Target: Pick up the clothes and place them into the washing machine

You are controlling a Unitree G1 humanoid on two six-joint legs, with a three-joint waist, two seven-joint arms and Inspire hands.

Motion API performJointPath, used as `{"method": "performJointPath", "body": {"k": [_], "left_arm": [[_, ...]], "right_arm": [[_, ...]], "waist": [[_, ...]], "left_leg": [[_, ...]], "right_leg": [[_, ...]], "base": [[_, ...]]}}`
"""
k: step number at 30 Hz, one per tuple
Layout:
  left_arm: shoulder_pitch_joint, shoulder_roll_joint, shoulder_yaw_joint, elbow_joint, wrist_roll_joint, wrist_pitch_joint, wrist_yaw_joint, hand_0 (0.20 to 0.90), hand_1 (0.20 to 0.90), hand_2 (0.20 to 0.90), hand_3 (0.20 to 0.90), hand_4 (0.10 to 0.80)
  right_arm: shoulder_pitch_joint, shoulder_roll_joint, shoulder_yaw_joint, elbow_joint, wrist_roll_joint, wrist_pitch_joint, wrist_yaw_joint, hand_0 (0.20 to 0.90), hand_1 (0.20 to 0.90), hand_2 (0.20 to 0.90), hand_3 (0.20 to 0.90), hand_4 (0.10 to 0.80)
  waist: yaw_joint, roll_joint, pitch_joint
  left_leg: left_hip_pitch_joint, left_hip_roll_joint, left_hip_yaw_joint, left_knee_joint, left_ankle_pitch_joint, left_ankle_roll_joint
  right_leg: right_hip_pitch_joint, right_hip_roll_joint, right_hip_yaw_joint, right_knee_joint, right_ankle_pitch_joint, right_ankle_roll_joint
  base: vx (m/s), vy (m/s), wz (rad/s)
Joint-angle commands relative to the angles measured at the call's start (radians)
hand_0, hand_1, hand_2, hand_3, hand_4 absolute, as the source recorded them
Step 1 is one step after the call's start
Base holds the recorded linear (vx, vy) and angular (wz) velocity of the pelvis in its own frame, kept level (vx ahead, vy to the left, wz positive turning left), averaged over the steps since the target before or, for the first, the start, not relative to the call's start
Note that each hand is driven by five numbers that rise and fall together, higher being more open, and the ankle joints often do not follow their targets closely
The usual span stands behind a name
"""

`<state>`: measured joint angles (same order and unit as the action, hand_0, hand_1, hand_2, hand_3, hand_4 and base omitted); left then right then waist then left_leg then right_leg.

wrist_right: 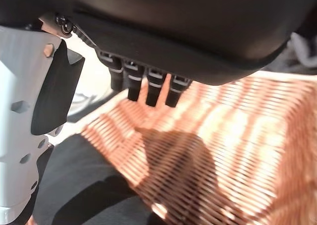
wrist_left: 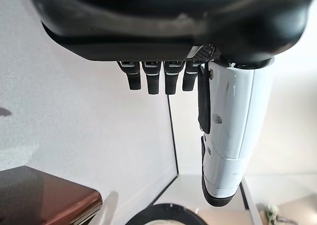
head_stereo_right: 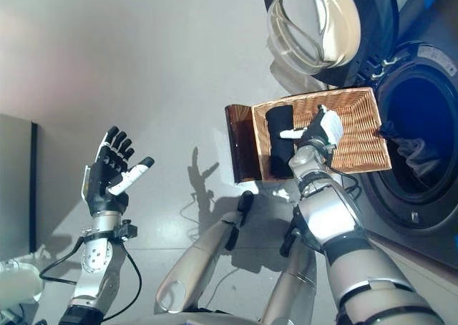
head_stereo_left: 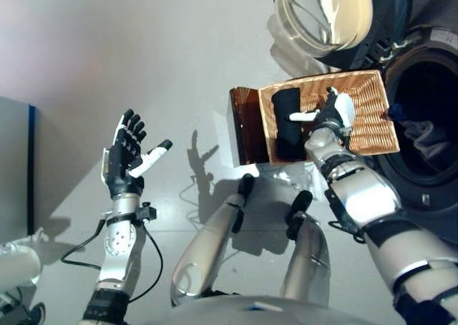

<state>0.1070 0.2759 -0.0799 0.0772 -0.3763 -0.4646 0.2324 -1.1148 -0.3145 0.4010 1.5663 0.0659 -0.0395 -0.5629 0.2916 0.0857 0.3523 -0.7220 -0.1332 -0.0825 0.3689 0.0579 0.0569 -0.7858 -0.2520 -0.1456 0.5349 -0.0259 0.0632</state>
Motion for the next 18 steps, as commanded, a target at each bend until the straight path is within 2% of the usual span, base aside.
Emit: {"method": "performJointPath", "body": {"k": [1,6,9,10,11,12,13,18], "left_arm": [[-0.035,0.044,0.107,-0.171,0.036,-0.099,0.047,0.9,0.9,0.9,0.9,0.8],[-0.084,0.043,0.108,-0.211,0.064,-0.104,0.082,0.9,0.9,0.9,0.9,0.8],[-0.119,0.023,0.099,-0.254,0.066,-0.109,0.093,0.9,0.9,0.9,0.9,0.8],[-0.131,0.021,0.099,-0.27,0.067,-0.113,0.098,0.9,0.9,0.9,0.9,0.8],[-0.145,0.015,0.089,-0.285,0.068,-0.112,0.101,0.9,0.9,0.9,0.9,0.8],[-0.152,0.009,0.083,-0.295,0.07,-0.111,0.106,0.9,0.9,0.9,0.9,0.8],[-0.157,0.005,0.077,-0.305,0.071,-0.111,0.109,0.9,0.9,0.9,0.9,0.8],[-0.136,0.002,0.064,-0.361,0.083,-0.112,0.12,0.9,0.9,0.9,0.9,0.8]], "right_arm": [[-0.136,-0.04,0.086,-0.016,-0.033,-0.016,-0.017,0.9,0.9,0.9,0.9,0.8],[-0.193,-0.057,0.098,0.011,-0.038,0.006,-0.013,0.9,0.9,0.9,0.9,0.8],[-0.226,-0.098,0.097,0.035,-0.042,0.031,-0.016,0.9,0.9,0.9,0.9,0.8],[-0.233,-0.119,0.097,0.044,-0.043,0.04,-0.02,0.837,0.837,0.837,0.837,0.755],[-0.236,-0.142,0.091,0.049,-0.042,0.047,-0.018,0.464,0.464,0.464,0.464,0.488],[-0.234,-0.159,0.093,0.053,-0.046,0.056,-0.016,0.291,0.291,0.291,0.291,0.365],[-0.239,-0.17,0.095,0.061,-0.05,0.065,-0.013,0.2,0.2,0.2,0.2,0.3],[-0.255,-0.177,0.09,0.075,-0.058,0.086,-0.01,0.2,0.2,0.2,0.2,0.3]], "waist": [[0.057,0.023,0.031],[0.086,0.028,0.074],[0.104,0.043,0.087],[0.107,0.048,0.093],[0.112,0.057,0.094],[0.114,0.063,0.096],[0.117,0.068,0.095],[0.128,0.09,0.095]], "left_leg": [[-0.088,0.012,0.031,0.065,-0.115,-0.064],[-0.156,0.0,0.01,0.088,-0.107,-0.068],[-0.203,-0.015,-0.007,0.103,-0.105,-0.069],[-0.216,-0.021,-0.009,0.111,-0.103,-0.07],[-0.231,-0.026,-0.014,0.117,-0.105,-0.069],[-0.244,-0.033,-0.019,0.126,-0.105,-0.067],[-0.254,-0.037,-0.021,0.133,-0.105,-0.067],[-0.28,-0.04,-0.018,0.142,-0.106,-0.062]], "right_leg": [[0.04,0.029,-0.025,0.027,-0.121,-0.026],[-0.015,0.019,-0.051,0.062,-0.134,-0.03],[-0.061,0.008,-0.059,0.106,-0.157,-0.036],[-0.074,0.007,-0.061,0.121,-0.164,-0.039],[-0.092,0.002,-0.061,0.14,-0.172,-0.041],[-0.107,-0.002,-0.06,0.162,-0.18,-0.044],[-0.119,-0.004,-0.06,0.176,-0.187,-0.048],[-0.156,-0.015,-0.046,0.203,-0.195,-0.057]], "base": [[-0.019,-0.038,0.08],[-0.022,-0.025,0.17],[-0.018,-0.028,0.29],[-0.015,-0.012,0.44],[-0.021,-0.008,0.39],[-0.014,0.0,0.31],[-0.01,0.019,0.27],[0.002,0.033,0.1]]}}
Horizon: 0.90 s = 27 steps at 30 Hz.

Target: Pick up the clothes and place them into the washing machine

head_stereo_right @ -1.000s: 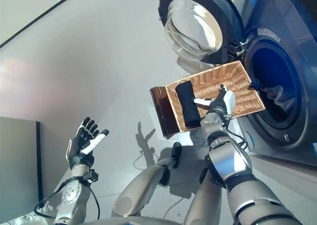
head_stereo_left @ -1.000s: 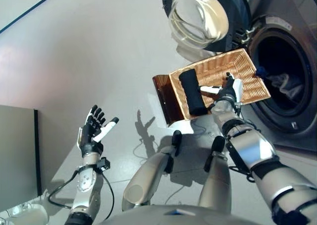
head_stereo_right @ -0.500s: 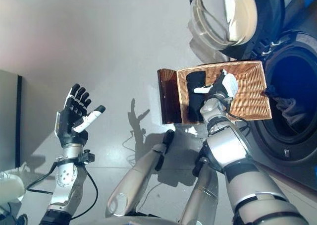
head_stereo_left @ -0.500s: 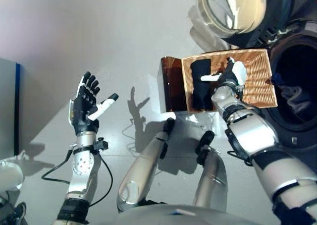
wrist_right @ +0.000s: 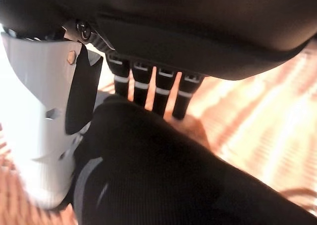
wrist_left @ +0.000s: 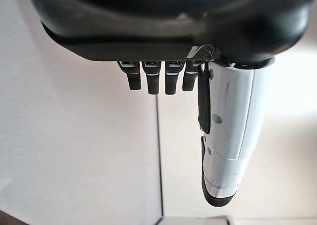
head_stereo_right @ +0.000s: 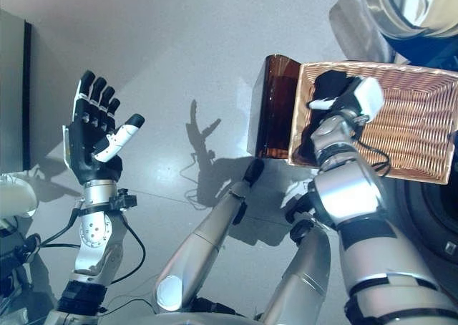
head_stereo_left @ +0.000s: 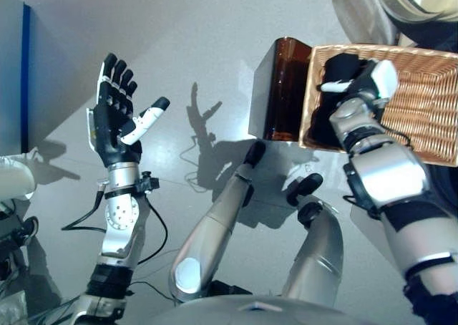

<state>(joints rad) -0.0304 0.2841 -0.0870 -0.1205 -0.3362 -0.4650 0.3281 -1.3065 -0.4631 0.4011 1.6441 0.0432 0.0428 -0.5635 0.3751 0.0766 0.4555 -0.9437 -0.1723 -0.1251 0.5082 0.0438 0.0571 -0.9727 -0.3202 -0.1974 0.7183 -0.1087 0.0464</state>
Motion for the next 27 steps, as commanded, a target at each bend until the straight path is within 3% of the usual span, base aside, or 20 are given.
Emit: {"method": "performJointPath", "body": {"k": [1,9,17,27], "left_arm": [[0.001,-0.006,0.07,-0.163,0.043,-0.112,0.024,0.9,0.9,0.9,0.9,0.8],[0.023,0.001,0.06,-0.159,0.037,-0.127,0.035,0.9,0.9,0.9,0.9,0.8],[0.047,0.009,0.068,-0.117,0.021,-0.128,0.026,0.9,0.9,0.9,0.9,0.8],[0.09,0.031,0.094,-0.004,-0.045,-0.137,-0.03,0.9,0.9,0.9,0.9,0.8]], "right_arm": [[-0.063,-0.028,0.09,-0.003,-0.036,0.004,-0.01,0.2,0.2,0.2,0.2,0.3],[-0.052,-0.032,0.08,-0.016,-0.04,0.002,-0.016,0.2,0.2,0.2,0.2,0.3],[-0.024,-0.032,0.057,-0.024,-0.032,-0.004,-0.029,0.2,0.2,0.2,0.2,0.3],[0.106,-0.093,-0.083,-0.079,0.092,-0.075,-0.046,0.2,0.2,0.2,0.2,0.3]], "waist": [[0.045,0.099,-0.008],[0.028,0.107,-0.004],[0.014,0.088,-0.03],[-0.028,0.073,-0.086]], "left_leg": [[-0.059,0.0,0.025,0.003,-0.092,-0.062],[-0.041,0.005,0.033,-0.02,-0.079,-0.063],[0.005,0.018,0.043,-0.052,-0.077,-0.06],[0.161,0.035,0.069,-0.154,-0.054,-0.065]], "right_leg": [[0.03,0.053,0.006,0.02,-0.112,-0.04],[0.042,0.054,0.015,0.001,-0.097,-0.037],[0.079,0.068,0.029,-0.034,-0.088,-0.041],[0.248,0.088,0.039,-0.176,-0.04,-0.027]], "base": [[-0.003,0.005,-0.07],[0.002,0.004,-0.03],[-0.006,-0.006,-0.08],[0.013,-0.002,-0.16]]}}
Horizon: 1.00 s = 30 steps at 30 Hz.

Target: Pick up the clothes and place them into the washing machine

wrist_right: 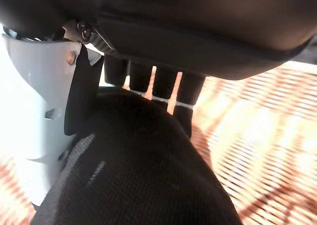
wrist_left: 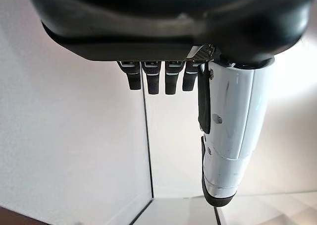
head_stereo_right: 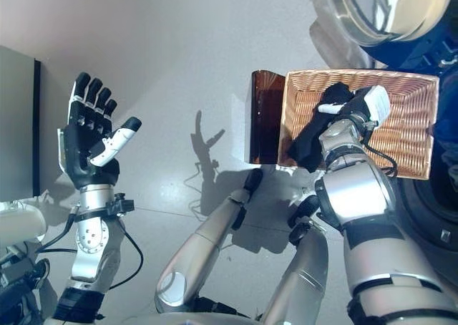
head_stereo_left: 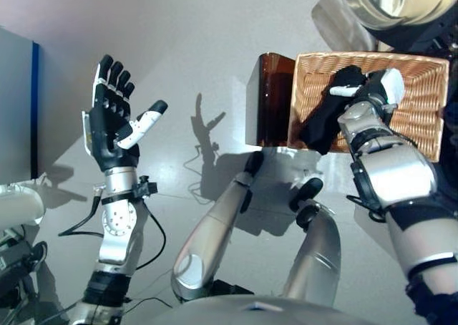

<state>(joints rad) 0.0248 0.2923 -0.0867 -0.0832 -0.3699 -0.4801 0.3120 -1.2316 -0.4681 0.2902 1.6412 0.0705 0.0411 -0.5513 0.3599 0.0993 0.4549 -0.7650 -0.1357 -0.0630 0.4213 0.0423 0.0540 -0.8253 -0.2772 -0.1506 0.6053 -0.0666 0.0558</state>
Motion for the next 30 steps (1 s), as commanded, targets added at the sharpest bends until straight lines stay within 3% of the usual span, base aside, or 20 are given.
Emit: {"method": "performJointPath", "body": {"k": [1,5,6,7,10,11,12,17,24,26,27,30], "left_arm": [[0.04,0.021,0.091,-0.026,-0.022,-0.12,-0.026,0.9,0.9,0.9,0.9,0.8],[0.063,0.019,0.089,0.026,-0.05,-0.115,-0.057,0.9,0.9,0.9,0.9,0.8],[0.069,0.021,0.091,0.033,-0.049,-0.115,-0.062,0.9,0.9,0.9,0.9,0.8],[0.073,0.023,0.091,0.044,-0.05,-0.113,-0.066,0.9,0.9,0.9,0.9,0.8],[0.086,0.025,0.095,0.085,-0.045,-0.11,-0.073,0.9,0.9,0.9,0.9,0.8],[0.097,0.006,0.099,0.105,-0.054,-0.111,-0.073,0.9,0.9,0.9,0.9,0.8],[0.102,0.009,0.098,0.106,-0.055,-0.112,-0.075,0.9,0.9,0.9,0.9,0.8],[0.138,-0.033,0.086,0.123,-0.093,-0.119,-0.104,0.9,0.9,0.9,0.9,0.8],[0.167,-0.042,0.044,0.104,-0.114,-0.131,-0.119,0.9,0.9,0.9,0.9,0.8],[0.176,-0.045,0.038,0.098,-0.11,-0.132,-0.119,0.9,0.9,0.9,0.9,0.8],[0.182,-0.043,0.033,0.095,-0.111,-0.132,-0.12,0.9,0.9,0.9,0.9,0.8],[0.189,-0.044,0.029,0.077,-0.119,-0.133,-0.123,0.9,0.9,0.9,0.9,0.8]], "right_arm": [[0.053,-0.105,0.013,-0.079,0.078,-0.082,-0.057,0.2,0.2,0.2,0.2,0.3],[0.151,-0.133,-0.14,-0.122,0.265,-0.167,-0.051,0.2,0.2,0.2,0.2,0.3],[0.171,-0.139,-0.18,-0.132,0.329,-0.191,-0.055,0.2,0.2,0.2,0.2,0.3],[0.205,-0.131,-0.224,-0.164,0.403,-0.236,-0.054,0.2,0.2,0.2,0.2,0.3],[0.324,-0.068,-0.346,-0.244,0.643,-0.35,0.0,0.2,0.2,0.2,0.2,0.3],[0.393,0.017,-0.402,-0.332,0.799,-0.443,0.048,0.2,0.2,0.2,0.2,0.3],[0.404,0.022,-0.404,-0.339,0.801,-0.446,0.049,0.2,0.2,0.2,0.2,0.3],[0.524,0.187,-0.467,-0.506,0.995,-0.577,0.147,0.2,0.2,0.2,0.2,0.3],[0.551,0.269,-0.496,-0.595,1.074,-0.683,0.167,0.2,0.2,0.2,0.2,0.3],[0.552,0.291,-0.488,-0.617,1.09,-0.701,0.174,0.2,0.2,0.2,0.2,0.3],[0.55,0.299,-0.488,-0.615,1.097,-0.707,0.174,0.2,0.2,0.2,0.2,0.3],[0.534,0.311,-0.481,-0.611,1.093,-0.717,0.169,0.2,0.2,0.2,0.2,0.3]], "waist": [[-0.019,0.05,-0.094],[-0.047,0.063,-0.124],[-0.052,0.075,-0.124],[-0.059,0.077,-0.132],[-0.081,0.099,-0.144],[-0.098,0.113,-0.15],[-0.096,0.11,-0.154],[-0.114,0.169,-0.176],[-0.115,0.221,-0.187],[-0.115,0.227,-0.192],[-0.116,0.238,-0.186],[-0.113,0.249,-0.185]], "left_leg": [[0.002,0.0,0.01,-0.079,-0.051,-0.061],[0.083,0.002,0.028,-0.127,-0.048,-0.058],[0.086,0.005,0.039,-0.137,-0.018,-0.052],[0.114,0.004,0.033,-0.145,-0.043,-0.056],[0.143,0.006,0.059,-0.167,-0.018,-0.048],[0.153,0.006,0.067,-0.175,-0.02,-0.046],[0.156,0.006,0.068,-0.178,-0.019,-0.045],[0.172,0.001,0.083,-0.184,-0.023,-0.04],[0.164,-0.006,0.085,-0.182,-0.019,-0.036],[0.17,-0.011,0.08,-0.18,-0.042,-0.041],[0.159,-0.007,0.09,-0.18,-0.018,-0.037],[0.158,-0.007,0.092,-0.179,-0.021,-0.037]], "right_leg": [[0.124,0.045,-0.008,-0.083,-0.076,-0.032],[0.208,0.044,0.005,-0.162,-0.05,-0.014],[0.208,0.042,-0.004,-0.176,-0.018,-0.018],[0.232,0.044,0.012,-0.189,-0.038,-0.009],[0.253,0.045,0.017,-0.22,-0.004,-0.009],[0.256,0.045,0.031,-0.229,-0.002,-0.006],[0.258,0.045,0.032,-0.23,-0.001,-0.006],[0.264,0.038,0.055,-0.235,-0.004,-0.002],[0.251,0.034,0.067,-0.222,-0.009,-0.001],[0.255,0.032,0.081,-0.215,-0.034,0.003],[0.244,0.033,0.074,-0.212,-0.012,-0.002],[0.237,0.033,0.081,-0.2,-0.018,-0.003]], "base": [[0.048,0.014,-0.14],[0.033,0.036,-0.2],[0.051,0.034,-0.21],[-0.063,0.055,-0.21],[0.018,0.061,-0.22],[0.037,0.065,-0.26],[0.037,0.078,-0.37],[0.02,0.052,-0.19],[0.003,0.022,-0.03],[0.049,-0.002,0.0],[0.0,0.0,0.0],[-0.03,0.013,0.0]]}}
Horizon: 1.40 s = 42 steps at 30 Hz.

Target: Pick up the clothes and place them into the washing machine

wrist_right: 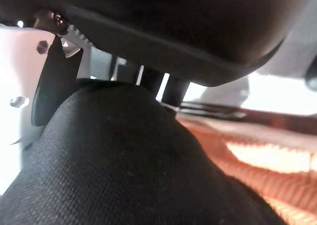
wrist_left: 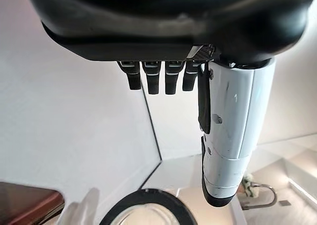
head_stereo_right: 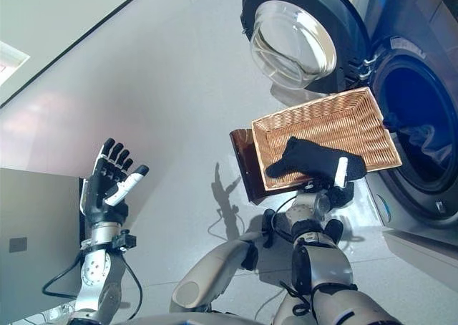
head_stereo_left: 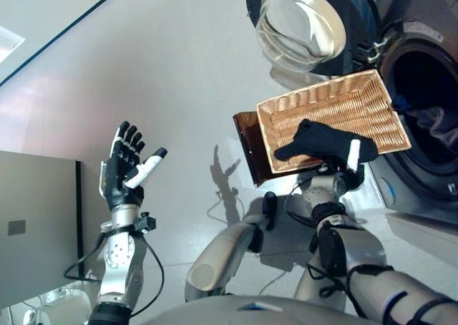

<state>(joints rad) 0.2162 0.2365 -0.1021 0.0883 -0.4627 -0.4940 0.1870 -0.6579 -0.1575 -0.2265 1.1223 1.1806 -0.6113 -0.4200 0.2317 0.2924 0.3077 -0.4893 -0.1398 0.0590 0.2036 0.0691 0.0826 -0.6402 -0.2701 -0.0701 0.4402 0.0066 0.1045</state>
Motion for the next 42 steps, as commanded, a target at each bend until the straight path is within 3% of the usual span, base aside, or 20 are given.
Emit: {"method": "performJointPath", "body": {"k": [1,6,7,9,11,13,14,15,16,18,25,28,33,39,42], "left_arm": [[0.003,0.011,0.043,-0.119,-0.026,-0.118,-0.002,0.9,0.9,0.9,0.9,0.8],[0.005,0.021,0.041,-0.141,-0.014,-0.125,0.009,0.9,0.9,0.9,0.9,0.8],[0.001,0.023,0.039,-0.142,-0.014,-0.125,0.01,0.9,0.9,0.9,0.9,0.8],[-0.005,0.038,0.045,-0.16,-0.005,-0.128,0.014,0.9,0.9,0.9,0.9,0.8],[-0.008,0.073,0.045,-0.175,0.003,-0.136,0.015,0.9,0.9,0.9,0.9,0.8],[-0.019,0.104,0.035,-0.193,0.008,-0.141,0.019,0.9,0.9,0.9,0.9,0.8],[-0.013,0.119,0.033,-0.21,0.004,-0.14,0.028,0.9,0.9,0.9,0.9,0.8],[-0.015,0.114,0.032,-0.212,0.004,-0.139,0.029,0.9,0.9,0.9,0.9,0.8],[-0.015,0.121,0.027,-0.225,0.005,-0.138,0.032,0.9,0.9,0.9,0.9,0.8],[-0.013,0.124,0.014,-0.23,0.007,-0.129,0.028,0.9,0.9,0.9,0.9,0.8],[-0.019,0.085,0.008,-0.221,-0.043,-0.123,0.013,0.9,0.9,0.9,0.9,0.8],[-0.013,0.052,0.027,-0.209,-0.045,-0.126,0.012,0.9,0.9,0.9,0.9,0.8],[-0.002,0.048,0.029,-0.199,-0.046,-0.126,-0.005,0.9,0.9,0.9,0.9,0.8],[0.01,0.039,0.039,-0.165,-0.052,-0.12,-0.013,0.9,0.9,0.9,0.9,0.8],[0.014,0.027,0.039,-0.132,-0.064,-0.117,-0.022,0.9,0.9,0.9,0.9,0.8]], "right_arm": [[-0.038,0.004,0.037,-0.099,-0.012,-0.065,0.042,0.2,0.2,0.2,0.2,0.3],[-0.067,-0.031,0.024,-0.122,-0.03,-0.079,0.016,0.2,0.2,0.2,0.2,0.3],[-0.084,-0.06,0.01,-0.125,-0.042,-0.078,0.002,0.2,0.2,0.2,0.2,0.3],[-0.141,-0.156,-0.016,-0.133,-0.089,-0.081,-0.045,0.2,0.2,0.2,0.2,0.3],[-0.246,-0.325,-0.021,-0.122,-0.148,-0.071,-0.114,0.2,0.2,0.2,0.2,0.3],[-0.385,-0.469,0.028,-0.088,-0.198,-0.054,-0.189,0.2,0.2,0.2,0.2,0.3],[-0.513,-0.592,0.1,-0.1,-0.249,-0.038,-0.235,0.2,0.2,0.2,0.2,0.3],[-0.524,-0.597,0.109,-0.096,-0.253,-0.036,-0.241,0.332,0.332,0.332,0.332,0.394],[-0.577,-0.631,0.144,-0.116,-0.277,-0.035,-0.268,0.9,0.9,0.9,0.9,0.8],[-0.625,-0.692,0.223,-0.096,-0.295,0.016,-0.227,0.9,0.9,0.9,0.9,0.8],[-0.53,-0.553,0.217,-0.05,-0.3,0.031,-0.186,0.9,0.9,0.9,0.9,0.8],[-0.419,-0.443,0.161,-0.01,-0.296,0.042,-0.156,0.9,0.9,0.9,0.9,0.8],[-0.368,-0.404,0.128,0.029,-0.285,0.045,-0.14,0.9,0.9,0.9,0.9,0.8],[-0.302,-0.356,0.119,0.025,-0.287,0.052,-0.124,0.9,0.9,0.9,0.9,0.8],[-0.236,-0.298,0.122,0.018,-0.287,0.064,-0.1,0.9,0.9,0.9,0.9,0.8]], "waist": [[0.015,0.06,-0.038],[0.011,0.067,-0.049],[0.011,0.075,-0.044],[0.013,0.084,-0.05],[0.017,0.089,-0.06],[0.03,0.1,-0.065],[0.041,0.112,-0.072],[0.044,0.116,-0.071],[0.047,0.12,-0.074],[0.048,0.12,-0.077],[0.019,0.124,-0.098],[0.016,0.13,-0.108],[0.019,0.126,-0.115],[0.014,0.105,-0.107],[0.008,0.072,-0.103]], "left_leg": [[-0.118,-0.003,-0.029,0.039,-0.048,-0.066],[-0.107,-0.005,-0.032,0.054,-0.078,-0.074],[-0.115,-0.001,-0.023,0.054,-0.056,-0.071],[-0.116,-0.002,-0.018,0.054,-0.057,-0.072],[-0.118,-0.003,-0.013,0.054,-0.059,-0.073],[-0.126,-0.003,-0.006,0.053,-0.058,-0.073],[-0.132,-0.004,0.002,0.042,-0.055,-0.071],[-0.135,-0.004,0.005,0.04,-0.054,-0.071],[-0.14,-0.001,0.008,0.037,-0.052,-0.071],[-0.151,0.003,0.017,0.041,-0.045,-0.077],[-0.137,0.005,0.037,0.012,-0.046,-0.076],[-0.127,0.004,0.033,0.009,-0.047,-0.077],[-0.12,0.001,0.021,0.003,-0.043,-0.077],[-0.11,0.005,0.015,0.012,-0.044,-0.076],[-0.099,0.012,0.015,0.021,-0.05,-0.072]], "right_leg": [[0.05,0.026,0.001,-0.031,-0.093,-0.052],[0.062,0.027,0.02,-0.016,-0.127,-0.051],[0.054,0.028,0.014,-0.019,-0.104,-0.054],[0.05,0.027,0.023,-0.025,-0.102,-0.052],[0.042,0.024,0.027,-0.028,-0.101,-0.049],[0.022,0.02,0.035,-0.026,-0.098,-0.047],[-0.006,0.02,0.049,-0.023,-0.094,-0.045],[-0.012,0.02,0.052,-0.021,-0.093,-0.045],[-0.027,0.022,0.062,-0.014,-0.093,-0.045],[-0.042,0.023,0.073,-0.006,-0.091,-0.045],[-0.047,0.034,0.087,-0.015,-0.082,-0.047],[-0.03,0.035,0.08,-0.019,-0.085,-0.051],[-0.014,0.034,0.067,-0.029,-0.086,-0.051],[0.004,0.036,0.056,-0.023,-0.084,-0.053],[0.027,0.044,0.053,-0.031,-0.079,-0.052]], "base": [[0.0,0.0,0.0],[0.051,-0.017,0.01],[0.054,-0.012,0.03],[-0.01,0.001,-0.04],[0.014,-0.008,-0.07],[-0.005,0.026,-0.03],[-0.009,0.046,-0.16],[0.001,0.046,-0.19],[0.013,0.015,-0.14],[0.027,0.02,-0.16],[0.042,0.026,-0.12],[-0.004,0.006,-0.05],[-0.037,-0.004,-0.01],[-0.042,0.002,0.07],[0.018,-0.016,0.07]]}}
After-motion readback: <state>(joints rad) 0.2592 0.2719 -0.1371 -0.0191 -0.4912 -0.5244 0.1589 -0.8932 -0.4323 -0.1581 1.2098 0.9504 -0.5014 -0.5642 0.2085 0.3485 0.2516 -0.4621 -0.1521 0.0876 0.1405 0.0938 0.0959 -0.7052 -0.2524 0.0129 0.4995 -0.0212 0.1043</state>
